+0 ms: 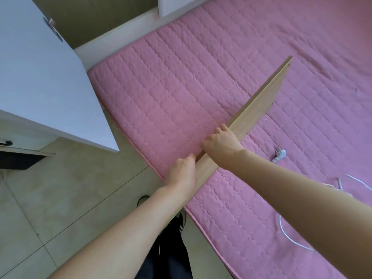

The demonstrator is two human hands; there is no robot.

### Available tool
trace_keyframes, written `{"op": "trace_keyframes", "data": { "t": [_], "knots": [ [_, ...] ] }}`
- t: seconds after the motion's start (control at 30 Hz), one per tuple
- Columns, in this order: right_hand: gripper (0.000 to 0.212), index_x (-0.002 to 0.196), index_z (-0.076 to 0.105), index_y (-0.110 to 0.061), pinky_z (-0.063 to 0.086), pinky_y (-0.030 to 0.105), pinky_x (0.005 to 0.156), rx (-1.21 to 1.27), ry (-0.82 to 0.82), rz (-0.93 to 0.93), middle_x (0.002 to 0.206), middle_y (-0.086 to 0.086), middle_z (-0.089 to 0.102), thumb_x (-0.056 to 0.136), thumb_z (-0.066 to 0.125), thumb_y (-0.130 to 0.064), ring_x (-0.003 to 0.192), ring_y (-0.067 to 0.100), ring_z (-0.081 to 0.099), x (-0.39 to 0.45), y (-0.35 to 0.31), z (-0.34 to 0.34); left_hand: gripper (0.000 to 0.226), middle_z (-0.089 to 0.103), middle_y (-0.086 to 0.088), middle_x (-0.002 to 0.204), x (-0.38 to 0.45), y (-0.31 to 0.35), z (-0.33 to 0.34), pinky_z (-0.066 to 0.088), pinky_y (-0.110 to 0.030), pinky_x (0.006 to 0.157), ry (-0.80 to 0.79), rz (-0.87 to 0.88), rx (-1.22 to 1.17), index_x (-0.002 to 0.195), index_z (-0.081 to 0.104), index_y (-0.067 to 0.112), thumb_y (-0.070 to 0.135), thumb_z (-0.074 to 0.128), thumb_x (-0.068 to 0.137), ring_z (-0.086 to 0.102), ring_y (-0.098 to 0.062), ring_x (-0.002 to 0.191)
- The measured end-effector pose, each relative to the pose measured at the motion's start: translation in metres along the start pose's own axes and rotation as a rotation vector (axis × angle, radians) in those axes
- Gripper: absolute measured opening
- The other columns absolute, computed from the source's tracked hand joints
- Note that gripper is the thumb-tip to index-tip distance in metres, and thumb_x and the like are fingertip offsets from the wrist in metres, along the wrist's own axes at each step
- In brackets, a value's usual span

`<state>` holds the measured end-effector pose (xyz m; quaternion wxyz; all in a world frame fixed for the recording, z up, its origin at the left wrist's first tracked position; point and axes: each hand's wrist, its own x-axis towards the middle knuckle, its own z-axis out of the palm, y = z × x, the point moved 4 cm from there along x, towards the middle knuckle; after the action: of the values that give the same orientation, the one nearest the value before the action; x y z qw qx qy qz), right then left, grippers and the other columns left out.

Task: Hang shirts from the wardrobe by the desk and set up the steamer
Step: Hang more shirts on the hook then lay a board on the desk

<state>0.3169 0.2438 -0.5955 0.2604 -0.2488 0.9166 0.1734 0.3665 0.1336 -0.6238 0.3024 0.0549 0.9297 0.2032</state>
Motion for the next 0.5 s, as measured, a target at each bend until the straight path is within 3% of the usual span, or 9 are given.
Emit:
{"op": "trace_keyframes", "data": {
  "t": [0.07, 0.2, 0.3, 0.37, 0.43, 0.5],
  "knots": [
    [0.025, 0.103, 0.059, -0.024, 0.035, 0.033, 0.087, -0.005, 0.047, -0.005, 0.103, -0.005, 0.065, 0.087, 0.052, -0.006, 0.099, 0.025, 0.055, -0.006, 0.000, -0.003, 0.024, 0.065, -0.018, 0.102, -0.004, 0.001, -0.002, 0.038, -0.040, 0.070, -0.007, 0.012, 0.007, 0.109, 0.049, 0.013, -0.001, 0.044, 0.089, 0.060, -0.042, 0.099],
    [0.028, 0.099, 0.060, -0.023, 0.034, 0.033, 0.076, 0.080, 0.099, -0.085, 0.094, -0.006, 0.064, 0.084, 0.052, -0.001, 0.095, 0.025, 0.055, -0.034, -0.007, -0.006, 0.034, 0.065, -0.018, 0.105, -0.043, 0.007, -0.014, 0.042, -0.042, 0.073, -0.040, 0.030, 0.070, 0.112, 0.047, 0.012, -0.010, 0.037, 0.087, 0.062, -0.041, 0.100],
    [0.026, 0.075, 0.064, -0.022, 0.039, 0.031, 0.057, 0.068, 0.163, -0.141, 0.063, -0.006, 0.060, 0.061, 0.074, -0.002, 0.067, 0.024, 0.058, -0.059, -0.027, -0.009, 0.039, 0.065, -0.014, 0.111, -0.082, -0.001, -0.025, 0.044, -0.040, 0.077, 0.014, 0.008, 0.130, 0.118, 0.047, 0.014, -0.010, 0.035, 0.090, 0.062, -0.036, 0.103],
    [0.032, 0.067, 0.063, -0.023, 0.038, 0.028, 0.048, 0.108, 0.191, -0.170, 0.053, -0.008, 0.055, 0.049, 0.083, -0.005, 0.055, 0.022, 0.055, -0.071, -0.042, -0.017, 0.038, 0.066, -0.009, 0.108, -0.104, -0.017, -0.028, 0.046, -0.039, 0.075, 0.051, -0.041, 0.115, 0.119, 0.049, 0.019, -0.006, 0.037, 0.093, 0.063, -0.034, 0.099],
    [0.027, 0.082, 0.064, -0.023, 0.039, 0.029, 0.054, 0.174, 0.169, -0.226, 0.066, -0.007, 0.061, 0.064, 0.078, -0.007, 0.068, 0.023, 0.059, -0.081, -0.061, -0.029, 0.031, 0.067, -0.003, 0.104, -0.120, -0.035, -0.031, 0.047, -0.037, 0.072, 0.081, -0.076, 0.107, 0.114, 0.051, 0.023, 0.001, 0.044, 0.094, 0.065, -0.031, 0.095],
    [0.024, 0.105, 0.057, -0.019, 0.039, 0.033, 0.067, 0.202, 0.105, -0.258, 0.090, -0.002, 0.066, 0.087, 0.057, -0.003, 0.090, 0.026, 0.056, -0.089, -0.076, -0.039, 0.027, 0.068, 0.003, 0.096, -0.135, -0.052, -0.039, 0.049, -0.036, 0.067, 0.136, -0.067, 0.120, 0.108, 0.055, 0.028, 0.006, 0.052, 0.093, 0.067, -0.026, 0.088]
  ]
}}
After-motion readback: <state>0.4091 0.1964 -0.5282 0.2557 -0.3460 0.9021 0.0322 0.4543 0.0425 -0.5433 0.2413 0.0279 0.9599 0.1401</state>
